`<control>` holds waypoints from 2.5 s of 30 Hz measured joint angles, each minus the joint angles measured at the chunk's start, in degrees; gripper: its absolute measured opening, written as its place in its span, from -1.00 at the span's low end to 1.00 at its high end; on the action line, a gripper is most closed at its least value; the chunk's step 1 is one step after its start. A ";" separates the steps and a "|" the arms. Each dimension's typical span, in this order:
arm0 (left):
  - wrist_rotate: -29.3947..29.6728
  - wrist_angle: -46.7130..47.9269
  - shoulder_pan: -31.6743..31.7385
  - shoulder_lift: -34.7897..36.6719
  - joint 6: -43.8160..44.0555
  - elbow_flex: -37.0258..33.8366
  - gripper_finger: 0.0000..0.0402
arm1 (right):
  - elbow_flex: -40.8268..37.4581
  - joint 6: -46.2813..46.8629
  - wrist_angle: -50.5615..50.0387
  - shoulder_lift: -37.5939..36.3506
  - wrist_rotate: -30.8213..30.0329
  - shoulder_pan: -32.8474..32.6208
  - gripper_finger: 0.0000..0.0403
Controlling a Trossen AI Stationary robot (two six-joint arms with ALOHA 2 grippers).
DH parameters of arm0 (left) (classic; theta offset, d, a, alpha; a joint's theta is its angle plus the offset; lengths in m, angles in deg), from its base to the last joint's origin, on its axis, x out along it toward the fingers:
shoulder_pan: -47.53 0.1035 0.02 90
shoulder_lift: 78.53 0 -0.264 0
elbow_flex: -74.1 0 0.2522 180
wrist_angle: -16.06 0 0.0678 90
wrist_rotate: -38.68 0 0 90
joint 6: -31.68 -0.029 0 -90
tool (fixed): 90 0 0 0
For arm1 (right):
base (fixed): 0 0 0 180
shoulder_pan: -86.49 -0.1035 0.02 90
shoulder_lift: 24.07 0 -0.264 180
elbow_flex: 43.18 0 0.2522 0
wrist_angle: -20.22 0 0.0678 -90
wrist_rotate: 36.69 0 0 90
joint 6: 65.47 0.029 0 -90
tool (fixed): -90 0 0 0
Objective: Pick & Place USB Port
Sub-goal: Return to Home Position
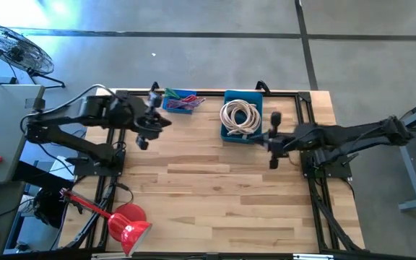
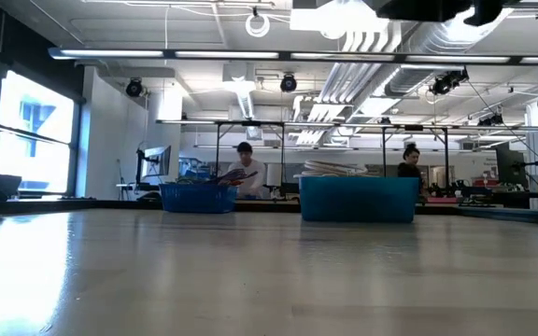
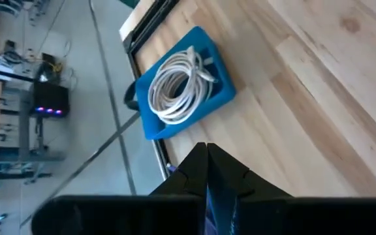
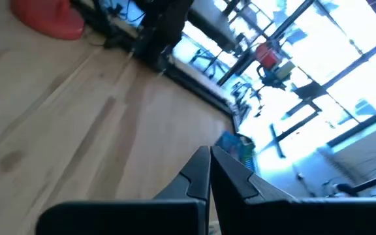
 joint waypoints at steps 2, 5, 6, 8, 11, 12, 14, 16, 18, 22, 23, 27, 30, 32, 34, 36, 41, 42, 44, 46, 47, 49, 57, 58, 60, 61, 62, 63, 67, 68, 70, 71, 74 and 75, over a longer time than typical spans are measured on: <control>0.91 0.98 0.03 2.00 -0.77 -0.59 -1.00 | 0.92 -0.45 -1.74 -2.46 0.46 0.50 -0.99; 3.99 1.44 0.04 6.76 -1.73 -4.10 -1.00 | 2.03 1.55 -1.87 -6.18 3.25 2.10 -1.00; 5.02 1.15 0.04 8.91 -1.52 -5.71 -1.00 | 2.20 2.17 -1.83 -7.39 4.98 3.10 -1.00; 6.68 0.16 0.04 13.72 -0.30 -10.06 -1.00 | 2.32 4.11 -1.75 -9.72 8.46 5.46 -1.00; 6.08 -6.79 0.04 22.21 1.07 -18.32 -1.00 | 2.32 6.32 -1.71 -12.09 14.13 9.66 -1.00; 5.49 -9.29 0.04 25.02 1.11 -21.37 -1.00 | 2.30 7.32 -1.65 -12.73 16.20 11.09 -1.00; 4.25 -14.42 0.04 30.75 1.12 -27.07 -1.00 | 2.30 9.09 -0.92 -13.43 20.03 13.59 -1.00; 4.20 -17.61 0.04 36.14 1.25 -32.25 -1.00 | 2.30 11.50 -0.36 -13.64 23.25 15.83 -1.00; 4.47 -19.80 0.04 41.07 2.08 -36.75 -1.00 | 2.30 12.63 -0.30 -13.63 24.85 17.66 -1.00; 4.51 -22.66 0.04 49.16 4.28 -43.52 -1.00 | 2.28 14.37 -0.33 -13.00 25.63 20.02 -1.00; 4.52 -23.76 0.04 50.85 5.26 -44.78 -1.00 | 2.24 14.73 -0.33 -12.78 25.63 20.48 -1.00; 4.54 -29.01 0.04 55.19 10.41 -48.51 -1.00 | 2.24 17.59 1.44 -11.16 24.14 22.15 -1.00; 4.54 -28.88 0.04 56.71 12.06 -49.98 -1.00 | 2.24 18.45 2.59 -9.23 23.80 23.43 -1.00; 4.56 -28.81 0.04 57.33 13.02 -50.78 -1.00 | 2.24 18.61 2.71 -7.79 25.19 24.25 -1.00; 4.29 -28.61 0.04 57.76 13.60 -51.63 -1.00 | 2.24 18.94 2.77 -6.44 26.80 24.88 -1.00; 3.57 -29.10 0.04 57.97 14.72 -53.33 -1.00 | 1.93 18.95 3.25 -5.60 26.91 25.10 -1.00; 3.25 -31.65 0.04 58.05 17.59 -58.79 -1.00 | -2.18 18.98 7.85 -6.84 26.70 25.10 -1.00; 3.23 -32.57 0.04 58.16 18.11 -59.66 -1.00 | -3.08 18.98 8.53 -7.49 26.73 25.10 -1.00; 2.79 -33.96 0.04 58.78 19.51 -61.07 -1.00 | -5.14 19.28 10.53 -8.95 26.70 25.10 -1.00; 1.75 -35.74 0.04 58.89 20.45 -62.40 -1.00 | -7.31 19.89 11.43 -10.37 26.70 25.10 -1.00; 1.20 -35.96 0.04 59.04 20.78 -63.02 -1.00 | -8.37 19.98 11.97 -10.96 26.57 25.08 -1.00; 0.05 -35.78 0.04 59.29 22.11 -64.15 -1.00 | -10.78 20.14 13.35 -12.25 26.00 25.08 -1.00; -1.58 -40.95 0.04 60.61 31.69 -69.96 -1.00 | -19.99 22.42 23.38 -15.32 23.85 24.98 -1.00; -1.93 -42.82 0.04 60.95 31.99 -71.05 -1.00 | -20.74 22.44 24.55 -15.55 22.74 24.83 -1.00; -3.05 -46.68 0.04 61.35 32.21 -73.32 -1.00 | -22.13 22.42 26.46 -16.03 21.63 24.53 -1.00; -3.31 -48.05 0.04 61.58 32.23 -74.30 -1.00 | -22.64 22.43 27.22 -16.23 21.46 24.33 -1.00; -3.66 -49.28 0.04 61.77 32.30 -75.34 -1.00 | -23.11 22.40 28.02 -16.36 21.13 24.08 -1.00; -4.07 -50.60 0.04 61.90 32.49 -76.35 -1.00 | -23.45 22.42 28.69 -16.39 20.68 23.77 -1.00; -5.78 -56.91 0.04 62.31 32.85 -79.63 -1.00 | -24.96 22.39 29.52 -16.44 17.74 22.55 -1.00; -6.36 -58.12 0.03 62.37 32.81 -80.14 -1.00 | -25.43 22.37 29.77 -16.44 16.81 22.23 -1.00; -7.47 -61.03 0.04 62.40 32.87 -80.87 -1.00 | -26.39 22.38 30.43 -16.46 14.64 21.53 -1.00; -7.51 -60.66 0.03 62.45 32.88 -80.85 -1.00 | -26.84 22.39 30.74 -16.44 13.33 21.17 -1.00; -7.51 -60.45 0.02 62.32 33.46 -80.89 -1.00 | -27.71 23.38 31.61 -16.44 8.89 20.09 -1.00; -7.51 -60.86 0.02 62.32 33.68 -80.91 -1.00 | -27.98 23.75 32.24 -16.44 8.06 19.79 -1.00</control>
